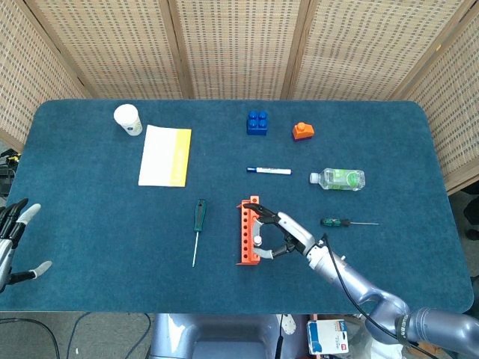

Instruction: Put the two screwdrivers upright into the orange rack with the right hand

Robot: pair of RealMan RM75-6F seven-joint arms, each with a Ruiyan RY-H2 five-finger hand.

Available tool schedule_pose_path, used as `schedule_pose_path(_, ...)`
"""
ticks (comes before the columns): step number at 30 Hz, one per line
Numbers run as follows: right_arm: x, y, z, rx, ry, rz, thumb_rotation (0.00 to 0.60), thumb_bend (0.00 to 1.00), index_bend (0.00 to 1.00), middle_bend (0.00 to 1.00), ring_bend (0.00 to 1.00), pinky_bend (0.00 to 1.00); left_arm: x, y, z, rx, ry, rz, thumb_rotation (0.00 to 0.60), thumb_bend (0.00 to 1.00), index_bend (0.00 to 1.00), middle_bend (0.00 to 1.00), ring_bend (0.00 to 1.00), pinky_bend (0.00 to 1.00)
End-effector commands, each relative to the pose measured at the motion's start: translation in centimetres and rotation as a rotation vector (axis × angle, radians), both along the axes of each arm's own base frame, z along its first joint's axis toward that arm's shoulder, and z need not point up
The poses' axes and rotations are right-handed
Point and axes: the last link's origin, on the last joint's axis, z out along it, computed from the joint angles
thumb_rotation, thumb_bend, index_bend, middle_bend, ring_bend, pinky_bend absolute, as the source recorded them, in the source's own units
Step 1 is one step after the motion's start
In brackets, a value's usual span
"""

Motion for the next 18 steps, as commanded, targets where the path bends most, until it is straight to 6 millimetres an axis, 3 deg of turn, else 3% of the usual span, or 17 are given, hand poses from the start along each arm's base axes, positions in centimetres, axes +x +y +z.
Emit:
schedule_pose_path(1,-0.5,0.0,-0.5,-0.004,0.001,0.01,0.6,0.55,0.68,0.05,0.0,0.0,0.0,0.0,-0.1,-0.002,0.001,0.0,0.6,0.0,0.0,0.0,0.0,0.0)
schedule_pose_path(18,-1.0,0.5,-1.7,-0.041,-0.006,0.059,0.6,0.55,0.69,0.02,0.0,0.0,0.1,0.1,-0.4,-0.017,0.006,0.006,0.6,0.0,0.0,0.0,0.0,0.0)
